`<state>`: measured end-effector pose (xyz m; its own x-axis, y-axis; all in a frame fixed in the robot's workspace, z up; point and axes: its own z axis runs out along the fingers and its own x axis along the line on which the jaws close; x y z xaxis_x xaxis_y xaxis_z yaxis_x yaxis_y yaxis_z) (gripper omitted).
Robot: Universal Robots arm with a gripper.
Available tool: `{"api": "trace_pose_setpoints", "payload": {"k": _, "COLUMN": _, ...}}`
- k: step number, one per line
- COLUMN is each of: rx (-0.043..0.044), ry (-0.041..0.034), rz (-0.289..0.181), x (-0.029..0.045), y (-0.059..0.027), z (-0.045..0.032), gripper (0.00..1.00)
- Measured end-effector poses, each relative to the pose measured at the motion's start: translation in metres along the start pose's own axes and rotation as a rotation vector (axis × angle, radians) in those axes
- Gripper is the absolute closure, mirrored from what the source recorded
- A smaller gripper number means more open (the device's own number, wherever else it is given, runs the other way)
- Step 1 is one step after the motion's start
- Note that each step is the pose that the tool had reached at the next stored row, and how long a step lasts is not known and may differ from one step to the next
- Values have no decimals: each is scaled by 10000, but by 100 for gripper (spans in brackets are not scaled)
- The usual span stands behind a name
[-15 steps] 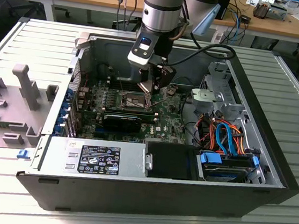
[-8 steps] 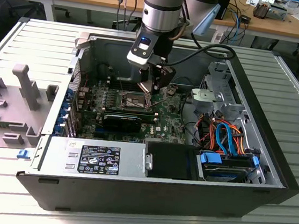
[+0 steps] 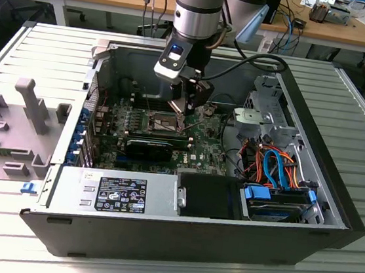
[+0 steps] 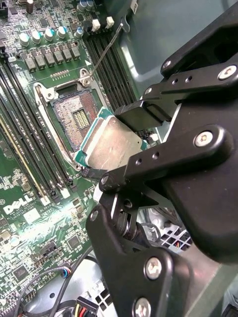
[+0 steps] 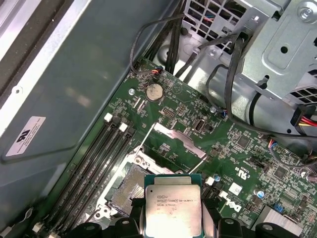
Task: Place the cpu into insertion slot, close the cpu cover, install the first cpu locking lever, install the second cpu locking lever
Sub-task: 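Place the cpu into insertion slot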
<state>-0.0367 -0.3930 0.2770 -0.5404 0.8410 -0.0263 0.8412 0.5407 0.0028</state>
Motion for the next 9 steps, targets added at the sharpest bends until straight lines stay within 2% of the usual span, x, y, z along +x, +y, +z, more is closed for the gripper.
{"api": "trace_pose_setpoints", "payload": {"k": 9, "rx": 6, "ry": 0, "rz": 187, "x": 0, "y": 0, "z": 0, "gripper": 46}}
